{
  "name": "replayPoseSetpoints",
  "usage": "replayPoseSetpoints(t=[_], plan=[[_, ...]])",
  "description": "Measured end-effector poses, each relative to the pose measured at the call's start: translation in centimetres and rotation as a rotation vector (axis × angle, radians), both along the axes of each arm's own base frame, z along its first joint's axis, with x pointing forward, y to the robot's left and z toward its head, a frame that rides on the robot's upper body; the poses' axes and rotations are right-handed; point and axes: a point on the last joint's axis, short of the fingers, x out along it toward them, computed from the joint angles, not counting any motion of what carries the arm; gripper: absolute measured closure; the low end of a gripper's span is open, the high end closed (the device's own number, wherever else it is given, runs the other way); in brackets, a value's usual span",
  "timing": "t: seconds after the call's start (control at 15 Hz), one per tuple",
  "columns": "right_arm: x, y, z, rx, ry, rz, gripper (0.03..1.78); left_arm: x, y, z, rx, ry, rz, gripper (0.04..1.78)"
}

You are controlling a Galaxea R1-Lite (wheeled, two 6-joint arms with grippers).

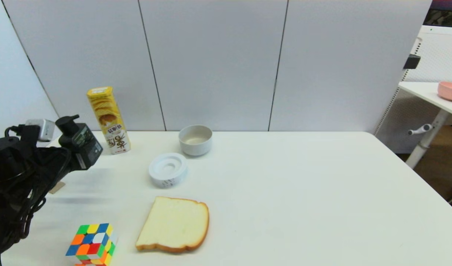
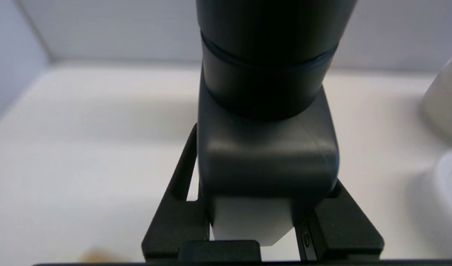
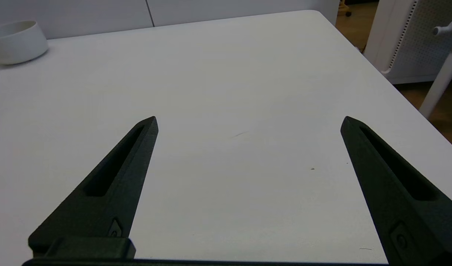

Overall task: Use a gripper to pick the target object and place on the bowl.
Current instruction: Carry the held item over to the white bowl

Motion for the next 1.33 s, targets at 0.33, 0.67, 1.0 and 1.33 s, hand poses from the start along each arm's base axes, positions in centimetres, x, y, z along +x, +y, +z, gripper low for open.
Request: replayPoseSetpoints(t=[0.33,0.67,1.0,1.33], plan=[[0.0,0.0,0.0,0.0,0.0,0.0,0.1,4.0,-4.4,3.8,0.006,-0.071,-0.157,1.21],[0.0,0.0,0.0,0.0,0.0,0.0,0.1,9.5,-10.3,6.7,-0.002,-0.185,-0.309,1.21],[0.0,0.0,0.0,0.0,0.0,0.0,0.1,13.4,-17.0,5.4,-0.021,-0.173,-0.448,1.21],[0.0,0.0,0.0,0.0,0.0,0.0,0.1,14.1,-19.8,2.1,-0.02,-0.078,-0.502,1.21]])
